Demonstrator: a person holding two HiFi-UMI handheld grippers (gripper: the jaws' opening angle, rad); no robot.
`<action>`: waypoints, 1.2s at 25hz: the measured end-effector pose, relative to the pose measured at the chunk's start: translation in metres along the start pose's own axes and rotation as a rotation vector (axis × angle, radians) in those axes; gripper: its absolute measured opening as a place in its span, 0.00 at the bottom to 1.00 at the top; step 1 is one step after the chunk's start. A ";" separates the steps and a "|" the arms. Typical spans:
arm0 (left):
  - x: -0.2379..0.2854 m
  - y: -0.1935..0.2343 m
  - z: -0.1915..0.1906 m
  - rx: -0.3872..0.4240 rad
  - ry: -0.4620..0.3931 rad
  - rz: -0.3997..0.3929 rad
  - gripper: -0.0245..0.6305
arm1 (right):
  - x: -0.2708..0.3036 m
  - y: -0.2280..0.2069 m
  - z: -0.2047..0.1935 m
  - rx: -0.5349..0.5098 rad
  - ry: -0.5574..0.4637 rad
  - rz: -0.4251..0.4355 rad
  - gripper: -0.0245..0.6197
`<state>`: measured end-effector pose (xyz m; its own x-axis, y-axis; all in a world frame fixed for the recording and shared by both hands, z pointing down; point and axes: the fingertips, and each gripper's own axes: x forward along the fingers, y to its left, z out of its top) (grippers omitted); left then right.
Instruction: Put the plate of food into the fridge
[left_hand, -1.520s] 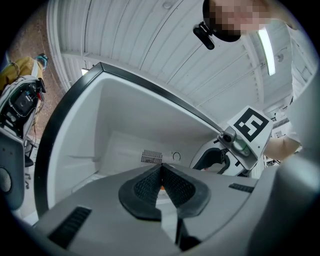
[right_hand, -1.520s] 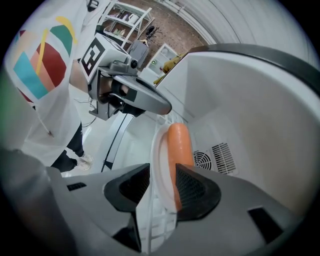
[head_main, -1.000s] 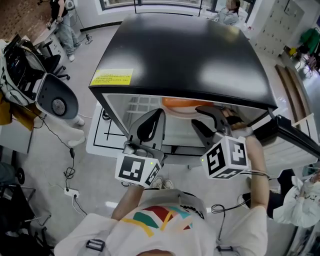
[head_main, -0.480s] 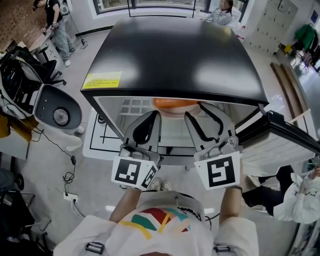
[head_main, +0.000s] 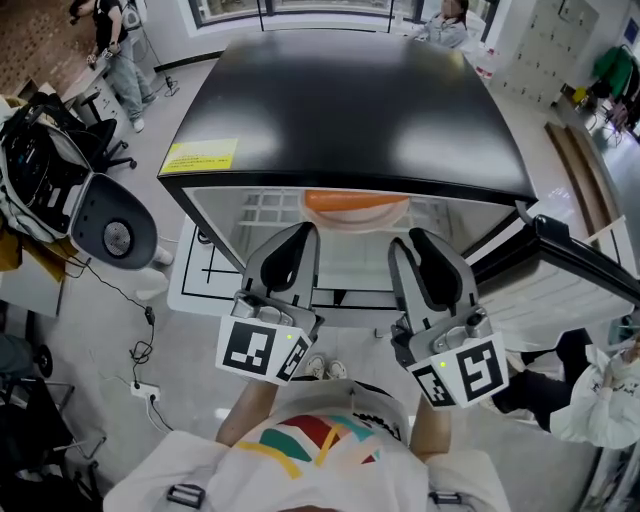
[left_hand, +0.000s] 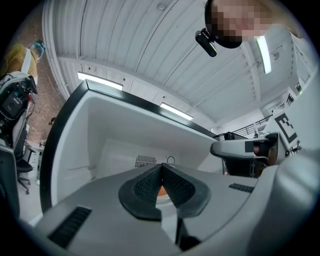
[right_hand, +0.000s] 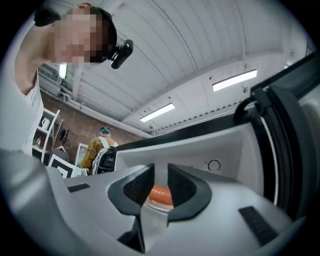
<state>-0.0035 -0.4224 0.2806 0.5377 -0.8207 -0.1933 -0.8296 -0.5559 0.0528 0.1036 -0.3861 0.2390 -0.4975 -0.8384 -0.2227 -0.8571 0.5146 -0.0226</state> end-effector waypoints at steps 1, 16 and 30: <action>-0.001 0.000 0.002 0.003 -0.003 0.000 0.05 | -0.005 -0.001 0.001 0.020 -0.019 -0.018 0.13; -0.007 0.000 -0.003 0.032 0.013 0.013 0.05 | -0.023 -0.007 -0.042 0.060 0.045 -0.195 0.04; -0.004 0.003 -0.007 0.033 0.017 0.018 0.05 | -0.015 -0.012 -0.045 0.032 0.075 -0.207 0.04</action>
<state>-0.0068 -0.4214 0.2882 0.5251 -0.8327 -0.1756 -0.8434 -0.5368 0.0233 0.1156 -0.3874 0.2867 -0.3206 -0.9373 -0.1367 -0.9380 0.3343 -0.0920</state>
